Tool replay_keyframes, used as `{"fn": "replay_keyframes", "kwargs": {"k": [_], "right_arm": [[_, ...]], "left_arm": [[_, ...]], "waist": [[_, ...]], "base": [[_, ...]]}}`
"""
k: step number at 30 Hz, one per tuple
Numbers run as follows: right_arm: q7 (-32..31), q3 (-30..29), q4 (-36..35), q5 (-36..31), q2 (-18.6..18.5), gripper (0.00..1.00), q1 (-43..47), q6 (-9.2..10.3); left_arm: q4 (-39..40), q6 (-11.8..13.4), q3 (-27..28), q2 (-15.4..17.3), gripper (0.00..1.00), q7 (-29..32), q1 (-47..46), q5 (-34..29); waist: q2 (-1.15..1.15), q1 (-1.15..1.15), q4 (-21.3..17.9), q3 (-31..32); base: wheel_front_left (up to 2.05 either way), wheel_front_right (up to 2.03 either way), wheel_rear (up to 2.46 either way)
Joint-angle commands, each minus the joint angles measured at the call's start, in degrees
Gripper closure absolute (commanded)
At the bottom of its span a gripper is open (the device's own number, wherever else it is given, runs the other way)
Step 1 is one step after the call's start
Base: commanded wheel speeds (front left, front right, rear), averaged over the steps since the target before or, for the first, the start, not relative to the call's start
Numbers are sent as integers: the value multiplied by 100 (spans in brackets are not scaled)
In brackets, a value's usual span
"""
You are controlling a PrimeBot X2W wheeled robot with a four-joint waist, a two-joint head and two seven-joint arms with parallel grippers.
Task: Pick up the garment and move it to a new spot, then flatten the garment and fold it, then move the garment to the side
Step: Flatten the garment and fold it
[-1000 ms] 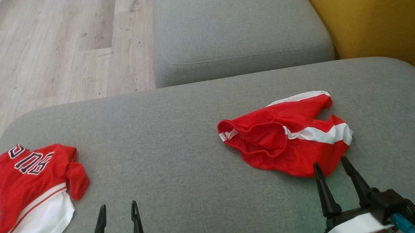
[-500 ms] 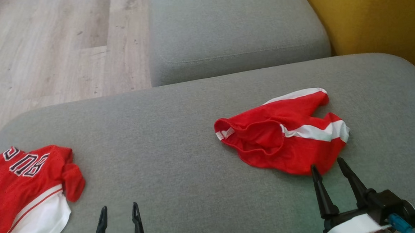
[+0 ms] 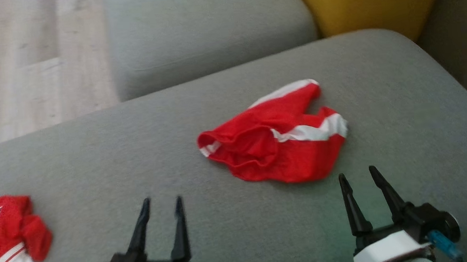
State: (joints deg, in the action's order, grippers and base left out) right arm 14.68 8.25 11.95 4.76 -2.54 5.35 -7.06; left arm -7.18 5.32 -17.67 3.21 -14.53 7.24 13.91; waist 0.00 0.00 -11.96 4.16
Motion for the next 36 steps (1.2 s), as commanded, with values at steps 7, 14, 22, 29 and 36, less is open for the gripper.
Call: {"fn": "replay_keyframes", "kwargs": {"k": [7,14,22,29,36], "right_arm": [[32,124,-305,-41,-33,0,-523,-43],[32,121,-357,49,-33,0,-647,-43],[32,264,-392,200,-33,0,-857,-43],[32,157,-416,303,-33,0,-899,-43],[32,203,-387,274,-33,0,-966,-43]], "left_arm": [[-820,-470,-906,-33,0,-18,-1628,1071],[-1286,-920,-2104,-34,0,1049,-2930,2924],[-1867,-250,-2172,-34,0,1250,-3784,3991],[-2417,109,-2385,-34,0,1224,-4372,4535],[-2900,58,-2563,-34,0,966,-4674,4882]], "waist": [[0,0,-936,-660],[0,0,-1142,-1053],[0,0,-1450,-1356],[0,0,-1551,-1595],[0,0,-1622,-1601]], "base": [[0,0,0],[0,0,0],[0,0,0],[0,0,0],[0,0,0]]}}
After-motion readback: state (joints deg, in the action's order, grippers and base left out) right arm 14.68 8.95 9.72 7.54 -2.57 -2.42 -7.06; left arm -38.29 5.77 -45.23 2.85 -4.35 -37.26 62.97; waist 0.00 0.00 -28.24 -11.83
